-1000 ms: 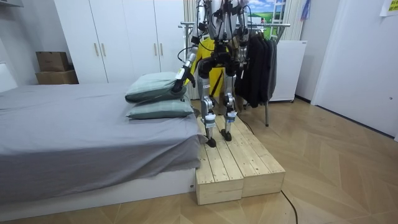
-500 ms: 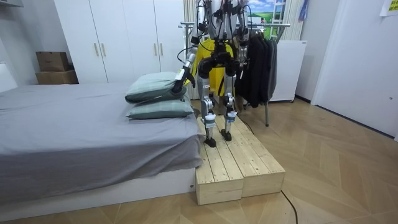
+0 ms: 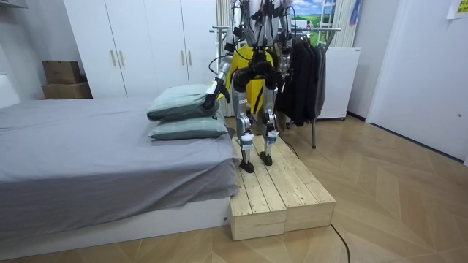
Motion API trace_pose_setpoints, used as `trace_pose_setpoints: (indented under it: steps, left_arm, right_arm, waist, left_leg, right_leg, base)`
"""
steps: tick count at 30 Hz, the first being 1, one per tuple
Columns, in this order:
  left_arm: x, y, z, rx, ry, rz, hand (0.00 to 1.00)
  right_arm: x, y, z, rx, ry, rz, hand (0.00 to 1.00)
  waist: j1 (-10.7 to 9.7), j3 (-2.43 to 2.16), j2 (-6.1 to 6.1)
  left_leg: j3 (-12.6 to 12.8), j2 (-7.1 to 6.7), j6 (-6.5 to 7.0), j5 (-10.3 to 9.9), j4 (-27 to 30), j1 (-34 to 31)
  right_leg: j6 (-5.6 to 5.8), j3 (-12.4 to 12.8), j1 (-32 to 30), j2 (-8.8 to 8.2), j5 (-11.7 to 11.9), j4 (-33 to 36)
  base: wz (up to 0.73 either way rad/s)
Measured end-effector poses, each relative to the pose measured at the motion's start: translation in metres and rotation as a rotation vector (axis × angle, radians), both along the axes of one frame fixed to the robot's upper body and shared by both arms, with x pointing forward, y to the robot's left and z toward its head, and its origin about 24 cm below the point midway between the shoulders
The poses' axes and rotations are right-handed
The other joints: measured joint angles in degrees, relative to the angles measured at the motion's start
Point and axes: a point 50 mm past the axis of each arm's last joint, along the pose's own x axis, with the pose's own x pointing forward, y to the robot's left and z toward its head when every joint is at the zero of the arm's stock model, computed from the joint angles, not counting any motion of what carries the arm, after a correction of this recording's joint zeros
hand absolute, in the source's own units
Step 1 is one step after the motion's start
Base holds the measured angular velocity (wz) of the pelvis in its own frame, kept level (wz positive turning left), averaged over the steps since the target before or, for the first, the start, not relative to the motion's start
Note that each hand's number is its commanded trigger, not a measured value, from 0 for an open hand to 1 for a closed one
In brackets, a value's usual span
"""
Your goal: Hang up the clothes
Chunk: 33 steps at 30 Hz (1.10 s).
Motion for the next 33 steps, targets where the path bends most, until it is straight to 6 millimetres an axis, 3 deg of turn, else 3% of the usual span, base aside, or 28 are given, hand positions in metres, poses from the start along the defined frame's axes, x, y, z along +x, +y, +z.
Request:
trace_pose_setpoints:
  steps: [3, 5, 9, 11, 12, 13, 14, 15, 16, 17, 19, 21, 24, 27, 29, 30, 31, 32, 33]
  left_arm:
    - [0.001, -0.005, -0.002, -0.020, 0.011, -0.041, 0.00]
    - [0.005, -0.007, -0.003, -0.029, 0.005, -0.066, 0.00]
    - [0.012, -0.013, -0.006, -0.085, -0.019, -0.088, 0.00]
    - [0.018, -0.015, -0.006, -0.113, -0.042, -0.095, 0.00]
    - [0.020, -0.017, -0.007, -0.125, -0.052, -0.104, 0.00]
    - [0.025, -0.019, -0.007, -0.136, -0.071, -0.112, 0.00]
    - [0.029, -0.020, -0.008, -0.144, -0.084, -0.116, 0.00]
    - [0.038, -0.022, -0.008, -0.160, -0.110, -0.130, 0.00]
    - [0.044, -0.025, -0.009, -0.184, -0.123, -0.148, 0.00]
    - [0.044, -0.026, -0.009, -0.197, -0.127, -0.150, 0.00]
    - [0.043, -0.030, -0.010, -0.230, -0.126, -0.168, 0.00]
    - [0.038, -0.033, -0.011, -0.261, -0.113, -0.165, 0.00]
    - [0.027, -0.036, -0.012, -0.295, -0.089, -0.152, 0.00]
    - [0.024, -0.037, -0.012, -0.306, -0.086, -0.145, 0.00]
    - [0.028, -0.038, -0.012, -0.308, -0.095, -0.149, 0.00]
    - [0.034, -0.038, -0.013, -0.313, -0.106, -0.154, 0.00]
    - [0.038, -0.037, -0.013, -0.311, -0.114, -0.158, 0.00]
    - [0.040, -0.036, -0.012, -0.310, -0.119, -0.158, 0.00]
    - [0.045, -0.034, -0.012, -0.306, -0.127, -0.166, 0.00]
  right_arm:
    - [0.003, -0.001, 0.000, -0.015, 0.002, 0.049, 0.00]
    - [0.007, -0.001, 0.001, -0.025, -0.002, 0.092, 0.00]
    - [0.019, -0.006, 0.004, -0.074, 0.001, 0.210, 0.00]
    - [0.025, -0.008, 0.005, -0.103, 0.003, 0.274, 0.00]
    - [0.027, -0.010, 0.006, -0.117, 0.010, 0.298, 0.00]
    - [0.026, -0.010, 0.006, -0.127, 0.015, 0.312, 0.00]
    - [0.026, -0.011, 0.006, -0.134, 0.018, 0.317, 0.00]
    - [0.025, -0.012, 0.005, -0.141, 0.022, 0.323, 0.00]
    - [0.024, -0.014, 0.005, -0.147, 0.036, 0.317, 0.00]
    - [0.023, -0.014, 0.005, -0.149, 0.044, 0.316, 0.00]
    - [0.023, -0.016, 0.005, -0.160, 0.056, 0.302, 0.00]
    - [0.023, -0.018, 0.005, -0.171, 0.061, 0.282, 0.00]
    - [0.021, -0.020, 0.006, -0.167, 0.064, 0.218, 0.00]
    - [0.020, -0.024, 0.006, -0.155, 0.059, 0.124, 0.00]
    - [0.016, -0.027, 0.006, -0.157, 0.066, 0.098, 0.00]
    - [0.011, -0.031, 0.006, -0.163, 0.076, 0.084, 0.00]
    - [0.004, -0.033, 0.005, -0.164, 0.091, 0.067, 0.00]
    - [0.000, -0.034, 0.005, -0.162, 0.098, 0.049, 0.00]
    - [-0.008, -0.036, 0.004, -0.159, 0.112, 0.012, 0.00]
  waist:
    - [0.01, -0.20, 0.76]
    - [-0.02, -0.01, 1.40]
    - [0.08, -0.56, 2.96]
    - [0.24, -0.38, 3.79]
    - [0.06, -0.34, 3.56]
    - [0.00, -0.56, 3.82]
    - [-0.02, -0.63, 3.74]
    - [-0.09, -0.70, 3.20]
    - [0.32, -0.70, 3.08]
    - [0.50, -0.76, 2.91]
    - [0.96, -0.76, 2.51]
    - [1.61, -0.78, 2.10]
    - [1.71, -0.80, 1.27]
    - [1.87, -0.72, 0.88]
    - [1.23, -0.82, 1.04]
    - [0.81, -0.86, 1.32]
    - [-0.05, -0.95, 1.16]
    - [-0.54, -0.99, 0.95]
    - [-1.08, -0.79, 0.12]
  left_leg:
    - [-1.57, 0.00, 0.23, -0.16, 0.60, -0.55]
    - [-2.93, -0.23, 0.37, -0.25, 1.42, -1.52]
    - [-6.64, -0.90, 0.50, -0.28, 3.95, -5.01]
    - [-7.05, -1.30, 0.58, 0.00, 5.35, -6.41]
    - [-6.89, -2.08, 0.49, 0.64, 5.63, -7.17]
    - [-5.04, -2.13, 0.59, 1.63, 5.25, -7.72]
    - [-3.12, -2.02, 0.67, 2.39, 4.62, -8.09]
    - [2.17, -1.50, 1.18, 3.69, 3.82, -7.96]
    - [7.62, -0.08, 1.58, 2.54, 7.48, -8.09]
    - [9.30, 0.68, 1.54, 1.50, 9.44, -7.76]
    - [14.74, 3.95, -0.02, -1.48, 12.56, -5.19]
    - [16.00, 4.72, -0.74, -2.52, 12.48, -3.96]
    - [17.72, 4.85, -0.55, -3.32, 12.33, -3.72]
    - [16.89, 4.36, -0.51, -3.99, 11.70, -3.53]
    - [15.44, 3.87, 0.09, -4.57, 11.77, -4.04]
    - [14.88, 3.63, 0.77, -4.97, 11.63, -4.09]
    - [14.42, 2.91, 1.31, -5.27, 11.25, -3.97]
    - [14.29, 2.63, 1.61, -5.41, 10.83, -3.73]
    - [12.76, 1.48, 2.33, -5.17, 10.58, -3.11]
  right_leg:
    - [0.32, -1.62, 0.29, -0.53, -0.52, 0.18]
    - [0.42, -3.20, 0.10, -1.06, -1.01, 1.01]
    - [0.49, -8.64, 0.30, -2.31, -2.31, 2.33]
    - [0.55, -11.37, 0.26, -2.89, -3.42, 3.77]
    - [0.64, -13.74, 0.66, -3.51, -4.07, 4.24]
    - [0.67, -17.00, 1.62, -4.07, -4.48, 3.91]
    - [0.63, -18.70, 1.92, -4.65, -4.70, 3.66]
    - [0.58, -23.14, 2.19, -6.01, -5.22, 2.96]
    - [0.64, -26.46, 3.00, -6.68, -5.95, 3.40]
    - [0.73, -27.81, 3.42, -6.89, -6.44, 3.92]
    - [1.08, -32.65, 4.79, -7.17, -8.08, 5.57]
    - [1.47, -35.52, 5.73, -7.15, -8.79, 6.14]
    - [2.40, -39.50, 7.66, -7.17, -9.34, 6.18]
    - [3.15, -41.55, 8.84, -7.90, -9.74, 7.37]
    - [3.56, -43.24, 9.50, -9.20, -9.96, 10.20]
    - [3.57, -43.57, 9.04, -10.96, -9.97, 14.43]
    - [3.56, -42.69, 8.48, -13.54, -9.96, 19.75]
    - [3.53, -41.35, 8.10, -14.68, -9.94, 22.26]
    - [3.40, -36.96, 7.41, -16.56, -9.82, 26.34]
  base:
    - [0.27]
    - [0.41]
    - [0.60]
    - [0.85]
    - [1.14]
    - [1.27]
    - [1.51]
    - [1.55]
    - [1.48]
    - [1.30]
    - [1.13]
    - [0.90]
    - [0.71]
    - [0.40]
    - [0.50]
    - [0.87]
    - [1.01]
    - [1.19]
    - [1.06]
